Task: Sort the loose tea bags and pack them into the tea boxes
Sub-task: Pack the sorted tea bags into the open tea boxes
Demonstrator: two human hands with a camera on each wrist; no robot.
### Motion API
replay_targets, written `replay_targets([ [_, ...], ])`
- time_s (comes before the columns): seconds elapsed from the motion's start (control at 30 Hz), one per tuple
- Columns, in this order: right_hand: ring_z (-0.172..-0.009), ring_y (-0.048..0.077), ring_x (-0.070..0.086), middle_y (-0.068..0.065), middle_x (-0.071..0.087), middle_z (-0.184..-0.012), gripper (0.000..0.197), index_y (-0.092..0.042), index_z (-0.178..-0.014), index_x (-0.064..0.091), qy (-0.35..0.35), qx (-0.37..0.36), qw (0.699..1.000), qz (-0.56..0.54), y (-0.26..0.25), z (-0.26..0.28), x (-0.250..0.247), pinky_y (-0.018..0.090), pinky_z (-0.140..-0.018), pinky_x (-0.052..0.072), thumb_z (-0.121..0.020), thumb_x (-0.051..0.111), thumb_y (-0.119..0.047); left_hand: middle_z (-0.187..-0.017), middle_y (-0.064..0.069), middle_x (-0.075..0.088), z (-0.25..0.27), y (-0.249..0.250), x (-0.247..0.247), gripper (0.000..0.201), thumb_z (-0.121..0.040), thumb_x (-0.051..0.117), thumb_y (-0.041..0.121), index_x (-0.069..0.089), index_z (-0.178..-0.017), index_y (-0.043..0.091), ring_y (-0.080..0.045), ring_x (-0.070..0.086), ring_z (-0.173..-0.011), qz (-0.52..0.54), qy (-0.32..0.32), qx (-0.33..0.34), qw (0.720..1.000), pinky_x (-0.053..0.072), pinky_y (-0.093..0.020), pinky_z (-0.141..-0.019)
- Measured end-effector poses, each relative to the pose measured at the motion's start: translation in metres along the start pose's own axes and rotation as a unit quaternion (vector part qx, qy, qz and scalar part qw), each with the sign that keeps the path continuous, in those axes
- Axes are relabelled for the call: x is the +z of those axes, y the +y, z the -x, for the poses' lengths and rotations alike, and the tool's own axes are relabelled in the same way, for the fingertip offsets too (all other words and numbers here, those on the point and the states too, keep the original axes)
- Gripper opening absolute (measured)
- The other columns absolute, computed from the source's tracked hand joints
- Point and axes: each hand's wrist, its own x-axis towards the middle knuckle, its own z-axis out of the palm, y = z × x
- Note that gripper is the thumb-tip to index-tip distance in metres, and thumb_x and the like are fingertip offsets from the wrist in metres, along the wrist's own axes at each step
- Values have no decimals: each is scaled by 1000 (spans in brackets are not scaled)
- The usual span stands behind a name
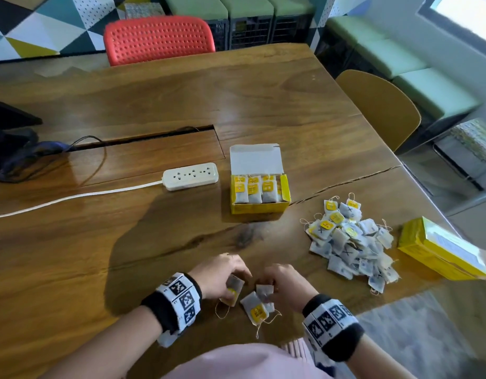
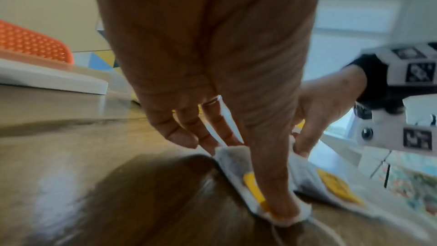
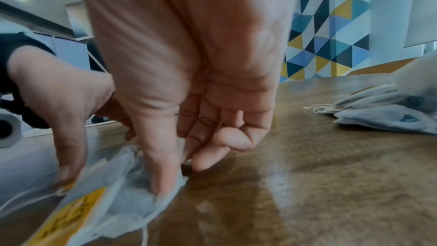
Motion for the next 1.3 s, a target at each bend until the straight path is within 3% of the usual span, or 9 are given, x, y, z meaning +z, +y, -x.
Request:
replay_targets([
  [0.2,-87,16,53,-1,59,-96,22,-19,-101,65,26,23,999,-42,-1,0,-7,21,-72,41,-82,56,-10,-111,9,58,2,3,-3,52,-74,77,20,61,-121,35,-12,56,-101,-57,-21,-8,998,46,-26,-80],
  [0.27,-82,15,46,-6,49,-85,14,-24,-84,61,42,30,997,-60,-1,1,-15,17,-64,33,-83,56,-11,-106,8,56,4,3,-6,40,-79,73,19,65,-114,34,-13,56,-96,-59,-9,-13,998,43,-25,-74],
  [0.37,-76,13,45,-8,45,-80,35,-37,-64,40,81,48,989,-110,1,2,-24,12,-58,30,-82,59,-13,-103,6,54,5,3,-10,21,-80,74,19,71,-98,28,-14,57,-93,-72,20,-25,997,45,-26,-71],
  [0.53,-69,5,53,-7,58,-80,25,-31,-68,53,138,69,972,-177,8,-3,-32,17,-62,41,-79,67,-14,-111,6,52,5,0,-19,15,-76,76,11,73,-88,19,-12,55,-101,-112,52,-25,992,41,-21,-74],
  [0.67,-81,9,68,-7,72,-86,17,-26,-69,61,173,71,952,-243,10,-9,-36,35,-76,57,-78,71,-15,-119,14,53,6,-4,-19,39,-69,83,22,66,-104,30,-10,53,-108,-144,14,11,989,46,-29,-92],
  [0.8,-79,17,71,1,74,-81,7,-14,-75,64,184,74,922,-332,14,-16,-32,45,-78,58,-76,70,-10,-113,11,60,6,-5,-12,47,-71,83,24,63,-113,32,-13,58,-104,-151,-14,20,988,48,-30,-88],
  [1.0,-73,19,66,13,71,-81,29,-3,-87,70,172,73,871,-454,3,-14,-36,31,-70,52,-81,74,-31,-101,9,67,8,-12,-17,21,-80,73,34,71,-100,27,-12,57,-99,-142,25,-20,989,40,-28,-91],
  [1.2,-76,14,67,9,71,-84,18,-2,-90,66,230,33,832,-504,-9,-14,-40,21,-69,55,-76,77,-3,-82,11,70,-1,-16,-28,7,-82,73,31,75,-84,25,2,61,-75,156,182,-82,967,43,-8,-66],
  [1.3,-81,16,69,10,70,-99,40,0,-104,59,220,18,811,-543,-18,-16,-45,26,-73,58,-70,79,4,-84,5,74,-12,-19,-28,7,-83,73,27,76,-85,21,-8,67,-78,304,227,-106,919,54,-24,-71],
])
